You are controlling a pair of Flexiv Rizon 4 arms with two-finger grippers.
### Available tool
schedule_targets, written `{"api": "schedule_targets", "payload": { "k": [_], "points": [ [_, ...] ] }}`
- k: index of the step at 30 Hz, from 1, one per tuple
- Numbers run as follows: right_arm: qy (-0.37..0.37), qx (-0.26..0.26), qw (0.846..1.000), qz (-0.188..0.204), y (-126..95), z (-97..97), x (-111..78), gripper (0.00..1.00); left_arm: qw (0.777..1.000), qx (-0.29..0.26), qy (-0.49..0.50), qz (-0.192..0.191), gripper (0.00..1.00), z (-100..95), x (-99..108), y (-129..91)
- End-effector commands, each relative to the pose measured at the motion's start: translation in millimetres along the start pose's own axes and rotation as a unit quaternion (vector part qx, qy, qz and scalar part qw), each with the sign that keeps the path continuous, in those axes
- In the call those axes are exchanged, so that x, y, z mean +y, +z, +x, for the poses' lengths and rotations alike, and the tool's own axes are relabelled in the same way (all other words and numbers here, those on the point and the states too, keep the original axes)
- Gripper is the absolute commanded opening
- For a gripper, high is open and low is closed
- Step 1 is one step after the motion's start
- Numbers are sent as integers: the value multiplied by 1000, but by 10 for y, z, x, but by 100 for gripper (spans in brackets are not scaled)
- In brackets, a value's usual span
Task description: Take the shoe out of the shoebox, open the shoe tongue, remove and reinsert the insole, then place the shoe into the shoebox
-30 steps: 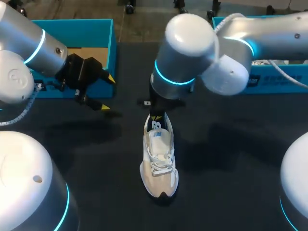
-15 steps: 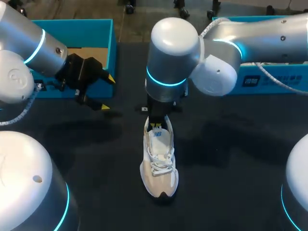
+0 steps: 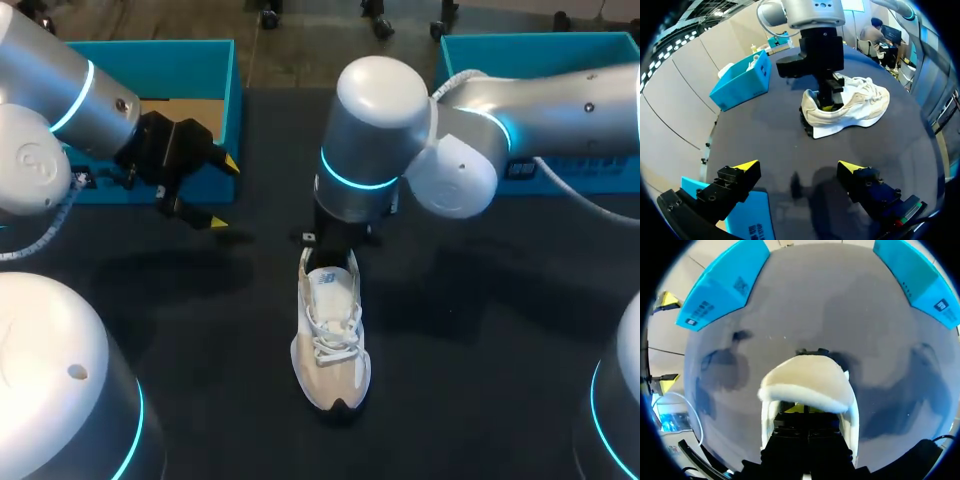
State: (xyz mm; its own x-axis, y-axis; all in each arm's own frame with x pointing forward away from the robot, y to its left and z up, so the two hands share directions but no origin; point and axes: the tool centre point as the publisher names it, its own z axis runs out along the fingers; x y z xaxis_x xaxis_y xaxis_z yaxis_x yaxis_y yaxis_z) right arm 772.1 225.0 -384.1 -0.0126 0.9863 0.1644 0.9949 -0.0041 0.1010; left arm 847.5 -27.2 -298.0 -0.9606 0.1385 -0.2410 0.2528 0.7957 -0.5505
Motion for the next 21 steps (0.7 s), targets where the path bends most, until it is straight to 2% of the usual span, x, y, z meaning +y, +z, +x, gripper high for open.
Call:
{"api": "schedule_targets", "payload": {
  "k": [1,5,12,18,21],
  "points": [
    [-4,-13,1000,-4,-146,43,7,0,1000,0,0,0,100,9,2,-3],
    [-9,0,1000,7,21,53,48,0,1000,0,0,0,100,9,2,-3],
    [-6,-9,998,56,257,11,5,0,1000,0,0,0,100,9,2,-3],
    [3,-23,997,76,286,-27,-76,0,1000,0,0,0,100,9,2,-3],
    [6,-28,997,65,192,-30,-97,0,1000,0,0,0,100,9,2,-3]
  ]
}}
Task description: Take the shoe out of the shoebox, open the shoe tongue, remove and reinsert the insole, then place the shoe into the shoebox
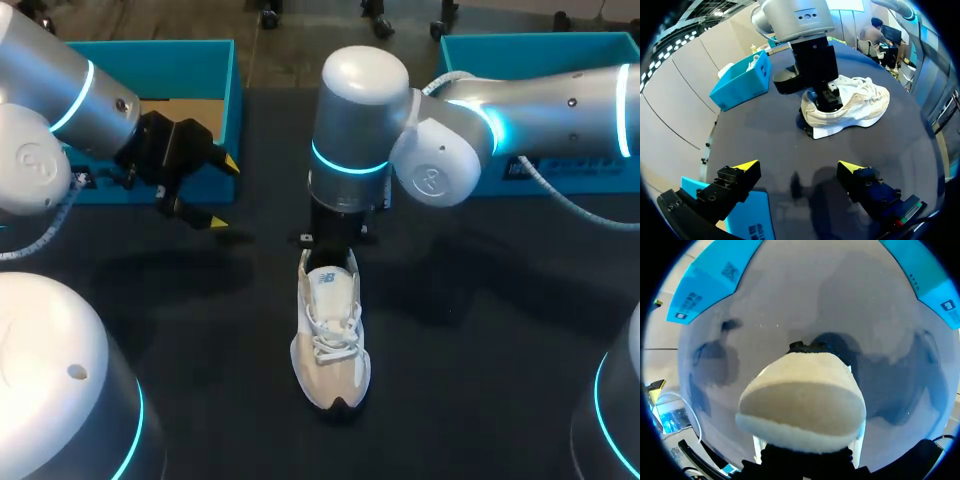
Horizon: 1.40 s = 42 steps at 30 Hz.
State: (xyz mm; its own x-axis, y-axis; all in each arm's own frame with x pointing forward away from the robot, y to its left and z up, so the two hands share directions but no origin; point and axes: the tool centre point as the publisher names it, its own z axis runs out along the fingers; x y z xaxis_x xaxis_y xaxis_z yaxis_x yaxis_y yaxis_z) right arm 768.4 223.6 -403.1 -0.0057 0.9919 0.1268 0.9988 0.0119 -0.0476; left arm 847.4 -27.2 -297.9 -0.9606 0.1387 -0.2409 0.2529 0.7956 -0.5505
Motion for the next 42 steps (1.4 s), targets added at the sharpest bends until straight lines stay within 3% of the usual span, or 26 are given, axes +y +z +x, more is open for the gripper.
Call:
{"api": "schedule_targets", "payload": {
  "k": [1,12,25,36,38,40,42],
  "points": [
    [4,-10,1000,-12,-17,15,-47,0,1000,0,0,0,100,9,3,-3],
    [2,-28,1000,3,-321,11,-132,0,1000,0,0,0,100,9,3,-3],
    [10,-17,994,107,-520,-38,-395,0,1000,0,0,0,100,9,3,-3],
    [15,-5,988,154,-608,-14,-515,0,1000,0,0,0,100,9,3,-3],
    [16,-2,988,154,-598,-18,-521,45,1000,0,0,0,100,9,3,-3],
    [17,-1,988,153,-585,-21,-517,53,1000,0,0,0,100,9,3,-3],
    [18,0,988,153,-570,-23,-506,89,1000,0,0,0,100,9,3,-3]
  ]
}}
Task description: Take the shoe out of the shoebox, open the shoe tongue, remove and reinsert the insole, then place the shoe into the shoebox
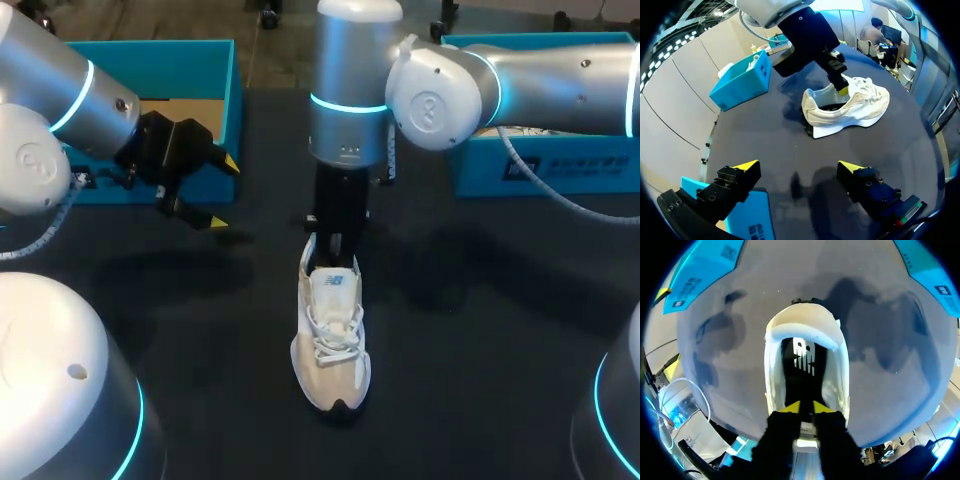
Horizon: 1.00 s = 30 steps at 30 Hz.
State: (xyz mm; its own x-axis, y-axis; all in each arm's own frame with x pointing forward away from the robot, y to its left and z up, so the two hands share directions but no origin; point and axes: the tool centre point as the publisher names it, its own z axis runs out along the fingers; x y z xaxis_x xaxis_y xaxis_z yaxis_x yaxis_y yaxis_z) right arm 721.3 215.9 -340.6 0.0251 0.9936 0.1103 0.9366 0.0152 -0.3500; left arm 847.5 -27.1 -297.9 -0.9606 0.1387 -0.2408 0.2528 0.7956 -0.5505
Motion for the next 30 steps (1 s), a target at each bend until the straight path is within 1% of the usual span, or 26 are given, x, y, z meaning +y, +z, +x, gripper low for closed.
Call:
{"api": "schedule_targets", "payload": {
  "k": [1,7,14,23,30],
  "points": [
    [0,5,1000,0,41,-29,13,100,1000,-1,0,0,100,9,2,-3],
    [-1,5,1000,-1,39,-30,39,100,1000,-1,0,0,100,9,2,-3],
    [-11,-6,1000,0,13,11,51,100,1000,-1,0,0,100,9,2,-3],
    [-10,-10,1000,-6,-45,62,4,100,1000,-1,0,0,100,9,2,-3],
    [19,-22,999,-32,-196,70,-109,100,1000,-1,0,0,100,9,2,-3]
  ]
}}
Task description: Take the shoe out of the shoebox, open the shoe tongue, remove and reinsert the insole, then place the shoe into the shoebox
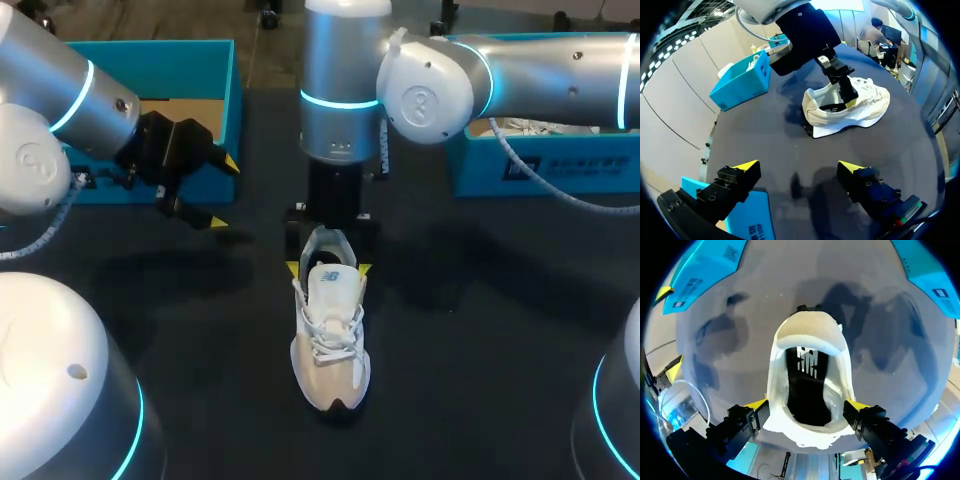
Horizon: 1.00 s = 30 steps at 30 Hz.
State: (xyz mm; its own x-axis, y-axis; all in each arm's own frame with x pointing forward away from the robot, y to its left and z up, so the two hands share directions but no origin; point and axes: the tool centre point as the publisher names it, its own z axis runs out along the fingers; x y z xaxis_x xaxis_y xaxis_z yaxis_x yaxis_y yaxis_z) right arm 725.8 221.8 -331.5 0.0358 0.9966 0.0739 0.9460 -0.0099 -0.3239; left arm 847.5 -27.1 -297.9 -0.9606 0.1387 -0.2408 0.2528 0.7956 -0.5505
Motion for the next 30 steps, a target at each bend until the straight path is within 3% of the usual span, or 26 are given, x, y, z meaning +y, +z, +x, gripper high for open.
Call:
{"api": "schedule_targets", "payload": {
  "k": [1,16,28,29,30],
  "points": [
    [11,-7,1000,-19,-130,-10,-136,100,1000,-1,0,0,100,9,2,-2],
    [44,-30,998,-43,-365,-1,-478,100,1000,-1,0,0,100,9,2,-2],
    [55,-38,997,-41,-390,30,-700,100,1000,-1,0,0,100,9,2,-2],
    [57,-39,997,-42,-391,28,-717,68,1000,-1,0,0,100,9,2,-2],
    [59,-40,997,-43,-391,26,-737,46,1000,-1,0,0,100,9,2,-2]
  ]
}}
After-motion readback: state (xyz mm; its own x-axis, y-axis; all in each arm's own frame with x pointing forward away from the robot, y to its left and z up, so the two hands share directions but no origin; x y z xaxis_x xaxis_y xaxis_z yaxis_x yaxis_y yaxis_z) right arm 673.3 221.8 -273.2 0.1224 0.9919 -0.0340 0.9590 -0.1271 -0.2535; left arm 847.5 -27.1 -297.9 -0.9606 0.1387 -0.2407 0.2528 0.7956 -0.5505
